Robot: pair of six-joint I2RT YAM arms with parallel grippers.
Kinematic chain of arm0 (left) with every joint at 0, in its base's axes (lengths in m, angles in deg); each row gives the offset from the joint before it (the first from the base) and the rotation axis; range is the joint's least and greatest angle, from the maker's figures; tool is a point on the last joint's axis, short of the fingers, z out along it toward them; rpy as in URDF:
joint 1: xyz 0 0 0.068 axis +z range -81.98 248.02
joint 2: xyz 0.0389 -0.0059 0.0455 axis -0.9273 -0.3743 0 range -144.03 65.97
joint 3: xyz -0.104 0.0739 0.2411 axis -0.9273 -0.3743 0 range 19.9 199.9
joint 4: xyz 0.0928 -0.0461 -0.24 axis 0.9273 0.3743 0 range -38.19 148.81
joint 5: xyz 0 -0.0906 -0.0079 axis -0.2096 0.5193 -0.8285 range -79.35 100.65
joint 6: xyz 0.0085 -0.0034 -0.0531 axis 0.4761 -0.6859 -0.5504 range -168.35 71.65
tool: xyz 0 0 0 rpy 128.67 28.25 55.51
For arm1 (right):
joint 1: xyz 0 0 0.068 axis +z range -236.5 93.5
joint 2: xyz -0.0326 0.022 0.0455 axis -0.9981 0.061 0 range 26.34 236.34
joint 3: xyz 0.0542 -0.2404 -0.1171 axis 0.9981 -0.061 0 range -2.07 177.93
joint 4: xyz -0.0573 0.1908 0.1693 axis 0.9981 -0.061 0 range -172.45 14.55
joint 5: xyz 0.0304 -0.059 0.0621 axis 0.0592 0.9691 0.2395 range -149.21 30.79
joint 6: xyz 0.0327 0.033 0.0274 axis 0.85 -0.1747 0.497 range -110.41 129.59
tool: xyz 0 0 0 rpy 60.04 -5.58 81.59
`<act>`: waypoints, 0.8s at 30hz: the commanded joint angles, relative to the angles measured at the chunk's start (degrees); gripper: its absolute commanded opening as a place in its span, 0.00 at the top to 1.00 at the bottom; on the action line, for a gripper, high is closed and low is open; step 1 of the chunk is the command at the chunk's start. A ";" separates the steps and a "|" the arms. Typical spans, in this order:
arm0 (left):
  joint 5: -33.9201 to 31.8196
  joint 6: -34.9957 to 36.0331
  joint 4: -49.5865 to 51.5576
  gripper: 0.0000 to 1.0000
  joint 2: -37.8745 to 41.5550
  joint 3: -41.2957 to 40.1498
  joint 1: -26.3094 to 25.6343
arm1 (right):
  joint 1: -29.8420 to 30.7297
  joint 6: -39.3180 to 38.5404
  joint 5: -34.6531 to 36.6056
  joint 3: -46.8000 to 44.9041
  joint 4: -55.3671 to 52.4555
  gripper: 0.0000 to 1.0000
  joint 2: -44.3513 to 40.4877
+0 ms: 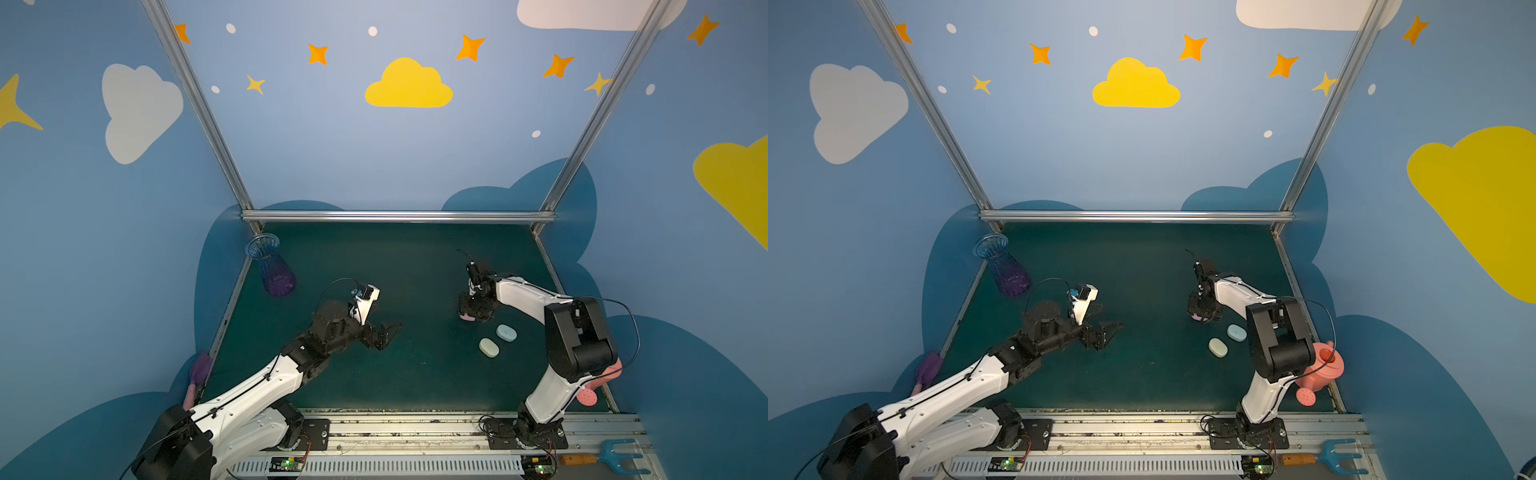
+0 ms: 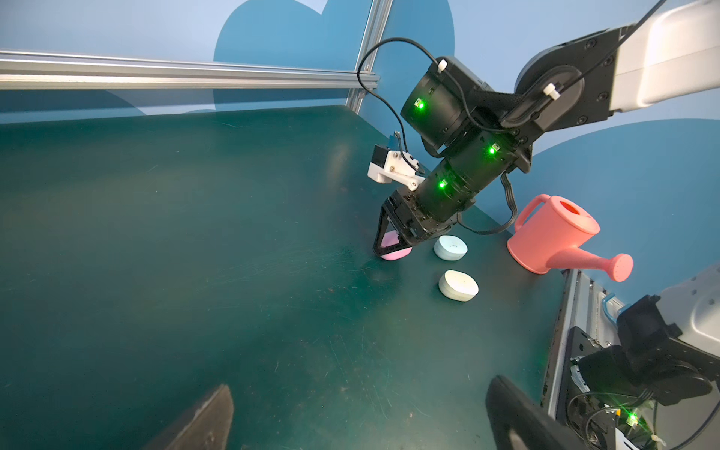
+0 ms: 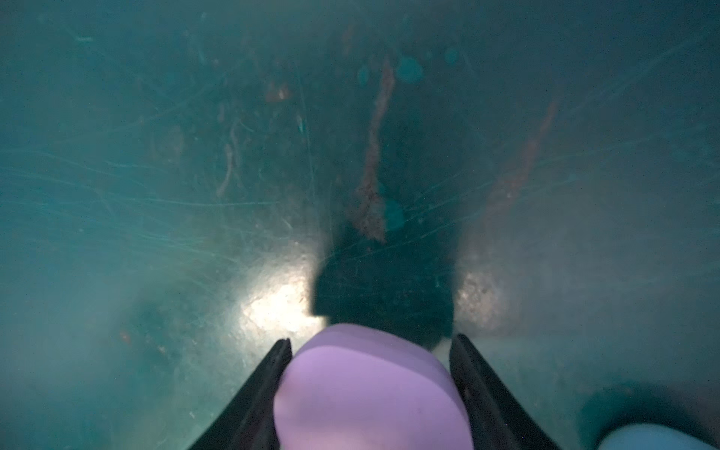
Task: Insert wireless bluetooth earbuds into charging case
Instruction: Place the charging case at the middle-right of the table.
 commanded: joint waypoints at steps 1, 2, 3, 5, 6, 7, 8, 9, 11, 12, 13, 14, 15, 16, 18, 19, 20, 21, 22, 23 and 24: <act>-0.84 0.63 0.36 0.00 -0.27 1.89 0.34 | -0.08 0.19 0.06 -0.78 0.48 0.46 0.96; -0.79 0.65 0.44 0.00 -0.14 1.98 0.34 | -0.06 0.29 0.00 -1.04 0.67 0.45 0.96; -0.71 0.66 0.50 0.00 -0.08 2.15 0.43 | -0.12 0.39 0.08 -1.32 0.73 0.44 0.88; -0.66 0.83 0.70 0.00 0.02 2.42 0.58 | -0.05 0.49 0.14 -1.56 0.49 0.40 0.88; -0.64 0.83 0.77 0.00 0.09 2.51 0.64 | -0.10 0.49 0.15 -1.62 0.33 0.37 0.75; -0.79 0.78 0.86 0.00 0.14 2.60 0.69 | -0.13 0.53 0.17 -1.84 0.14 0.34 0.56; -0.98 0.74 0.87 0.00 0.21 2.60 0.69 | -0.10 0.49 0.17 -1.93 0.05 0.31 0.26; -1.02 0.64 0.85 0.00 0.19 2.60 0.79 | -0.05 0.38 0.17 -2.15 -0.14 0.28 -0.18; -1.68 0.48 1.09 0.00 0.24 2.77 1.08 | -0.13 0.21 0.19 -2.48 -0.42 0.22 -1.31; -2.10 0.43 1.30 0.00 0.30 2.93 1.35 | -0.13 0.05 0.25 -2.47 -0.67 0.20 -2.02; -2.56 0.39 1.81 0.00 0.34 3.17 1.63 | -0.12 -0.04 0.38 -2.47 -1.04 0.19 -2.85; -3.07 0.54 2.29 0.00 0.45 3.38 2.00 | -0.13 -0.19 0.42 -2.41 -1.43 0.18 -3.63; -3.71 0.73 2.63 0.00 0.59 3.56 2.38 | -0.13 -0.36 0.51 -2.46 -1.76 0.16 -4.56; -4.25 0.66 3.00 0.00 0.82 3.73 3.04 | -0.13 -0.53 0.65 -2.41 -2.13 0.15 -5.72; -5.33 0.49 3.83 0.00 0.94 4.16 4.37 | -0.09 -0.89 1.08 -2.33 -2.80 0.13 -8.04; -5.48 0.16 4.29 0.00 0.99 4.41 5.25 | -0.12 -1.22 1.48 -2.16 -3.08 0.12 -9.34; -5.47 0.04 4.93 0.00 0.92 4.68 6.16 | -0.13 -1.56 1.78 -2.16 -3.31 0.11 -10.48; -7.38 -0.42 5.45 0.00 0.95 4.92 7.14 | -0.22 -1.95 2.23 -2.09 -3.45 0.10 -11.99; -8.51 -0.78 5.96 0.00 0.83 5.06 8.13 | -0.23 -2.58 2.81 -2.17 -3.41 0.09 -13.49; -9.28 -0.86 6.40 0.00 0.67 5.13 9.05 | -0.38 -3.18 3.41 -2.32 -3.15 0.08 -14.67; -10.22 -0.71 6.89 0.00 0.48 5.15 10.02 | -0.47 -3.91 4.28 -2.66 -2.53 0.06 -16.33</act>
